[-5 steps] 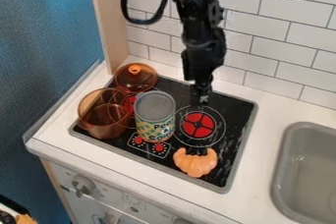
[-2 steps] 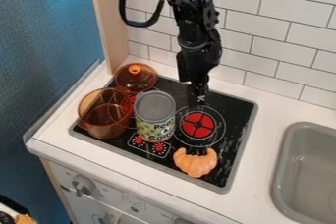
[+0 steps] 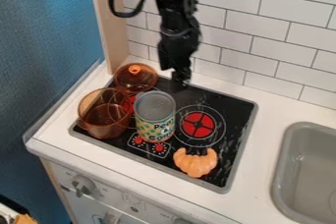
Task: Moved the orange lid from left to right side of the stove
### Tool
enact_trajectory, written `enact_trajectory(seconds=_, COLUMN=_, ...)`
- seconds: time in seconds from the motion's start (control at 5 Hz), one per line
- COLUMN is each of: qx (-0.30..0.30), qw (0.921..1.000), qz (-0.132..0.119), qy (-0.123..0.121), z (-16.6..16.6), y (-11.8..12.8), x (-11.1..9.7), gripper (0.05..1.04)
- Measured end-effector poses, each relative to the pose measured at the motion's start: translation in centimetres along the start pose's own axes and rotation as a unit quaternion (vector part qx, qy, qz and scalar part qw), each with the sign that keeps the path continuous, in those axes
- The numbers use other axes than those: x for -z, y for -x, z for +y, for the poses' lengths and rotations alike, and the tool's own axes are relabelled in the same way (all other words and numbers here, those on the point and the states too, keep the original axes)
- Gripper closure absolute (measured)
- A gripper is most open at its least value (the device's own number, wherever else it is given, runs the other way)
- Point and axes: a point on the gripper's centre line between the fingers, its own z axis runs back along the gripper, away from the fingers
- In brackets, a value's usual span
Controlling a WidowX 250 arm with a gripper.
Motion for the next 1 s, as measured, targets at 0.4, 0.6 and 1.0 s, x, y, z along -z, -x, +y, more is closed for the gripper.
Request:
enact_trajectory(seconds=0.4, qx=-0.091, qw=0.9951, qz=0.038, qy=-0.007, z=3.9, y=3.6, x=1.0, gripper=0.084)
enact_trajectory(seconds=0.6, qx=-0.108, qw=0.9923, qz=0.061, qy=-0.001, z=5.1, y=4.7, x=2.2, gripper=0.084)
enact_trajectory(seconds=1.0, qx=-0.109, qw=0.9915, qz=0.071, qy=0.002, z=7.3, y=5.3, x=3.3, gripper=0.084)
